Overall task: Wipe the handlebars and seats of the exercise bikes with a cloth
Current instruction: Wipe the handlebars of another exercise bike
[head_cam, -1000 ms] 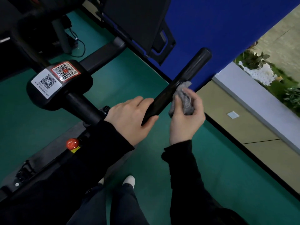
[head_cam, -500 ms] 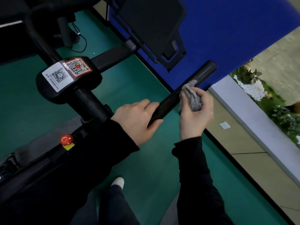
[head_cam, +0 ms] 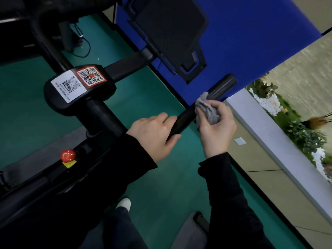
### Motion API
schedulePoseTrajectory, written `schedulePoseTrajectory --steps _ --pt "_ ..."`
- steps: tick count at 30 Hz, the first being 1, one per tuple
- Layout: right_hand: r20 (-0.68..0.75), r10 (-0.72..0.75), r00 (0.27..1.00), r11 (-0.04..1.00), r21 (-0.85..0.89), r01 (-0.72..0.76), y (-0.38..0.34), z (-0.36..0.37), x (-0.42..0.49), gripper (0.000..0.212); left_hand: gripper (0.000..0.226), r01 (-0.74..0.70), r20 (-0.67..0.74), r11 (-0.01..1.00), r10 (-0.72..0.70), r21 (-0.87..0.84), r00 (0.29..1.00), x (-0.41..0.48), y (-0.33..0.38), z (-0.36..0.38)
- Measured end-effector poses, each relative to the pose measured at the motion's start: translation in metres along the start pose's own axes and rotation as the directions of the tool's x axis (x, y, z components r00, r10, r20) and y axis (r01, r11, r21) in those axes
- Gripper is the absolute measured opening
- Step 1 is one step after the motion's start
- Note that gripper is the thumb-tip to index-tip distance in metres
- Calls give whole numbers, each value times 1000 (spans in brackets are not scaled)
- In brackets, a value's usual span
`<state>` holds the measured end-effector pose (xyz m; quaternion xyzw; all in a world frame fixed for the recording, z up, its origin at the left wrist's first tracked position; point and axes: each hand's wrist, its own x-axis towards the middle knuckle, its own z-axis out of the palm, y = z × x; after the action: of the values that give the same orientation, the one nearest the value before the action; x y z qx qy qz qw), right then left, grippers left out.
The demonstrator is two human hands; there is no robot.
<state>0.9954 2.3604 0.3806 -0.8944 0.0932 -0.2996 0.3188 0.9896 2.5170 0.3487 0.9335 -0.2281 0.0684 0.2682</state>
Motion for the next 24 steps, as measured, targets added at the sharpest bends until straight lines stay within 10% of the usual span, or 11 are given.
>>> schedulePoseTrajectory --steps 18,24 --pt "129 -74 989 979 -177 97 -6 -3 11 13 45 0 18 1000 0 22 1000 -1 0 -2" --pt "362 -143 921 936 -253 245 -13 -12 30 12 45 -1 20 1000 1 29 1000 0 1 -2"
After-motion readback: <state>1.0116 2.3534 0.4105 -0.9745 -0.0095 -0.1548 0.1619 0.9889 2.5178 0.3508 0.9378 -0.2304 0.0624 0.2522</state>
